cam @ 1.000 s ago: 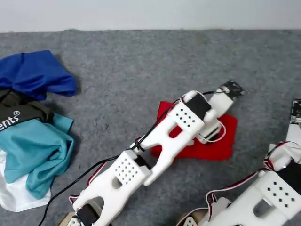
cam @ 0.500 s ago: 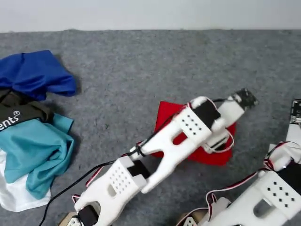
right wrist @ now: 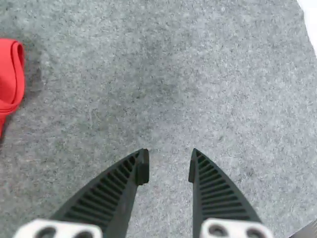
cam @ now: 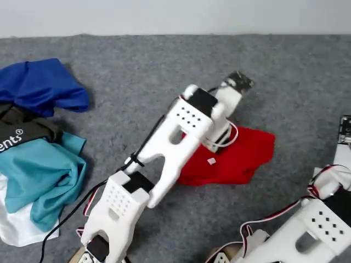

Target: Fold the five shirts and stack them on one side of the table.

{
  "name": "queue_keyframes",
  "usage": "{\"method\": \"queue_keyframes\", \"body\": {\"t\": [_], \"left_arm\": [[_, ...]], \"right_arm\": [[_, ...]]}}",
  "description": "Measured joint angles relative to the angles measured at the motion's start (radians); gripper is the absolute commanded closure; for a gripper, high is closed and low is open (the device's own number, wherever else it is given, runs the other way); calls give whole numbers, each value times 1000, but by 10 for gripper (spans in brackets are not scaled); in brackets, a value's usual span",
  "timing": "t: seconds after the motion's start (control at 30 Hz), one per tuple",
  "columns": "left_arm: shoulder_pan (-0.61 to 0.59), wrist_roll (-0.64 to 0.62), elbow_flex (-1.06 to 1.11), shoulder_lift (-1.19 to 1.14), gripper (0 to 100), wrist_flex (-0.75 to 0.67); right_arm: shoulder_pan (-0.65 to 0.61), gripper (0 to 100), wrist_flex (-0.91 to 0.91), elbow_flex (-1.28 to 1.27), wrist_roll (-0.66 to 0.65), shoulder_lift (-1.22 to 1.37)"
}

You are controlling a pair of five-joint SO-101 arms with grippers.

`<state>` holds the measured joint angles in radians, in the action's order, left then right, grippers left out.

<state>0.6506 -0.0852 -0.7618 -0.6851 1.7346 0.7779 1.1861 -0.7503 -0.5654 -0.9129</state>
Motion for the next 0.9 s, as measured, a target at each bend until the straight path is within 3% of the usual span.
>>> {"method": "queue_keyframes", "body": {"t": [0.3, 0.4, 0.7, 0.9], "left_arm": [[270, 3, 15, 51, 809, 0], [310, 3, 5, 91, 807, 0], [315, 3, 5, 130, 807, 0], [124, 71, 5, 129, 807, 0]], "right_arm": [[0, 848, 0, 0, 0, 0], [0, 848, 0, 0, 0, 0], [0, 848, 0, 0, 0, 0], [0, 848, -2, -14, 0, 0]]}}
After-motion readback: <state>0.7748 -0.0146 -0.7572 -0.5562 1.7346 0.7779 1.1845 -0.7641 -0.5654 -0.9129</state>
